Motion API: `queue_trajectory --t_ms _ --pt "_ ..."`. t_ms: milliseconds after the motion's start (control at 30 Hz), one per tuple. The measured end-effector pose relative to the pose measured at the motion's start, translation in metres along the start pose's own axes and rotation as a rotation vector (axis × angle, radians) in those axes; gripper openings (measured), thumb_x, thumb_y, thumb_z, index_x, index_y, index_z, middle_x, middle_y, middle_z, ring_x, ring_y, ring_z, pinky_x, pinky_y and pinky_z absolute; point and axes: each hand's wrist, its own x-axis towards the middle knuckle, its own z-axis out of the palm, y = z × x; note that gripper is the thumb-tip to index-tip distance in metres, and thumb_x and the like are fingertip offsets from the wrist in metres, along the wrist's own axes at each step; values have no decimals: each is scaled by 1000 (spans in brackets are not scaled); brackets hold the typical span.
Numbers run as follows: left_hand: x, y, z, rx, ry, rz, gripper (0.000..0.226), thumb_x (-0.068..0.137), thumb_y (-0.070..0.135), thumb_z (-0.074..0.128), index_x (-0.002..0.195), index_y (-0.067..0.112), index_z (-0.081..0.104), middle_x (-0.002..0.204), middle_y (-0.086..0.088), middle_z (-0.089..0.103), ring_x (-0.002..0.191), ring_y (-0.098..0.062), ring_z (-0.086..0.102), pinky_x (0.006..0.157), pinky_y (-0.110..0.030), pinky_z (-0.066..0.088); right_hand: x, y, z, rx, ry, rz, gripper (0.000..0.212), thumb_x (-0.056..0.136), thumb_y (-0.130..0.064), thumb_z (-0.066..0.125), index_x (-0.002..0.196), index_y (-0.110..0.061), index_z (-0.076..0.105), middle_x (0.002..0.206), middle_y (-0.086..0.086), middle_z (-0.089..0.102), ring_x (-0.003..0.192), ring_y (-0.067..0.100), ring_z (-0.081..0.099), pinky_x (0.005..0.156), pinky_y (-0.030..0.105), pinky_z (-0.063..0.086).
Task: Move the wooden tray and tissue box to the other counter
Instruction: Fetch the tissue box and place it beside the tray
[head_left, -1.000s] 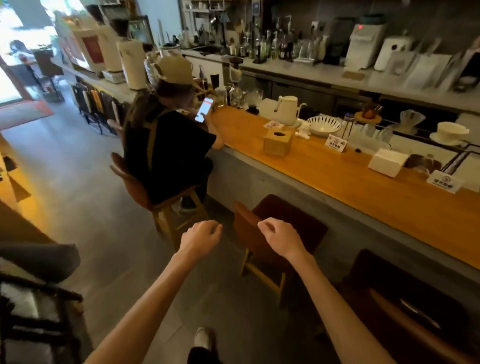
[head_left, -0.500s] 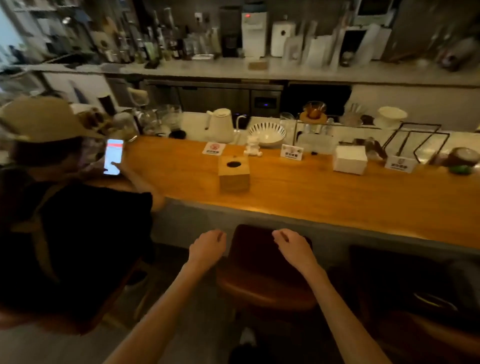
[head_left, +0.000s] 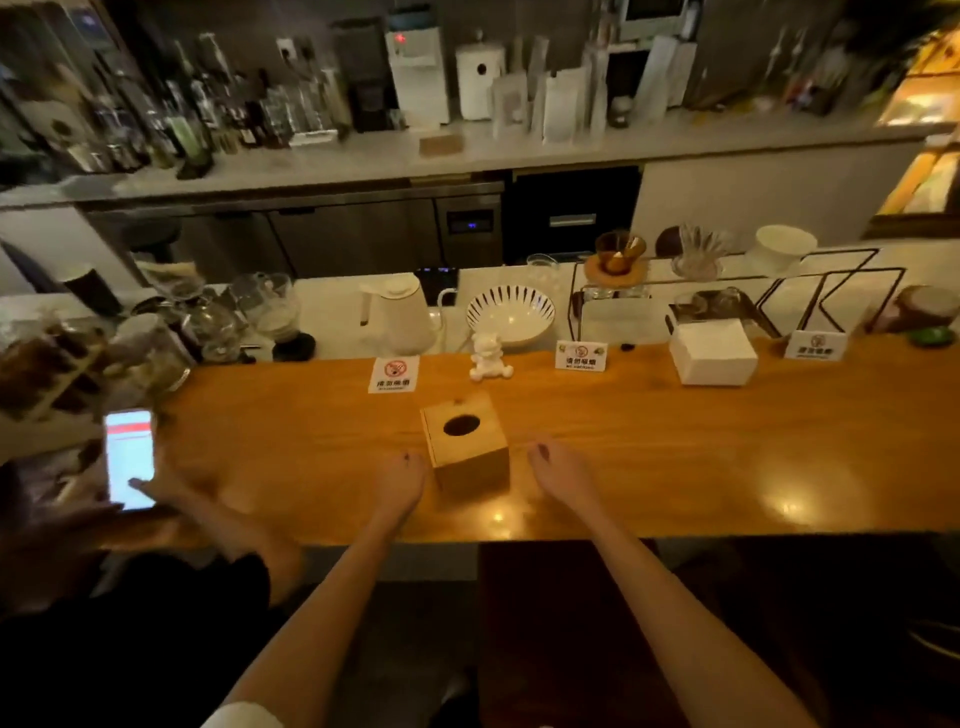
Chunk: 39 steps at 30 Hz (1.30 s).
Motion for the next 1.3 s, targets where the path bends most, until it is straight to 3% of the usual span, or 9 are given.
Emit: queue_trajectory --t_ms 200,333,467,567,700,867,1033,1167,1300 --pt "70 8 7 -215 -350 -271 35 102 47 34 94 22 56 105 -9 63 105 -31 60 97 -49 49 46 -33 42 360 0 236 56 101 -56 33 136 -17 54 138 7 57 129 27 51 102 40 41" --pt "93 6 11 -357 -478 -383 55 98 59 35 131 16 47 125 -13 58 119 -36 54 95 -47 48 65 -32 67 472 16 332 66 96 -69 24 132 -25 57 128 0 59 123 20 51 109 43 34" --pt "120 -33 37 -198 -395 -285 106 67 95 27 148 27 34 144 -11 50 126 -34 50 104 -54 43 66 -37 81 510 124 399 57 97 -67 22 116 -29 60 113 -3 57 109 17 52 102 37 36" --pt "91 -1 27 -4 -234 -231 75 96 65 19 154 17 24 153 -20 34 139 -38 33 116 -50 23 67 -40 89 512 200 395 68 92 -73 20 120 -29 63 118 -5 61 121 22 55 108 42 38" --pt "87 3 27 25 -222 -229 70 98 61 19 155 20 18 155 -20 28 142 -38 26 117 -50 17 60 -45 89 487 220 417 76 93 -72 24 142 -19 49 144 3 51 137 27 44 114 43 32" --pt "75 14 20 -175 -417 18 88 87 69 46 156 29 9 159 -7 27 143 -30 30 114 -45 27 37 -27 83 564 186 254 78 87 -77 30 143 -26 49 146 -4 52 136 18 46 116 46 35" --pt "68 57 14 -61 -746 38 71 88 65 51 148 29 38 138 3 51 121 -24 51 92 -34 43 -7 -14 18 609 213 261 74 84 -75 47 143 -30 48 134 -6 60 118 18 60 101 48 50" --pt "21 80 35 138 -941 168 73 72 79 59 127 30 60 118 1 66 103 -20 64 87 -41 58 -81 13 -54 571 159 411 57 89 -65 51 135 -32 54 131 -6 57 116 16 55 92 38 51" --pt "-68 94 71 213 -1111 347 45 75 71 64 110 43 66 117 13 66 107 -11 62 96 -39 53 -187 52 -88 564 30 445 85 69 -84 55 140 -38 49 131 -6 60 122 20 57 90 41 56"
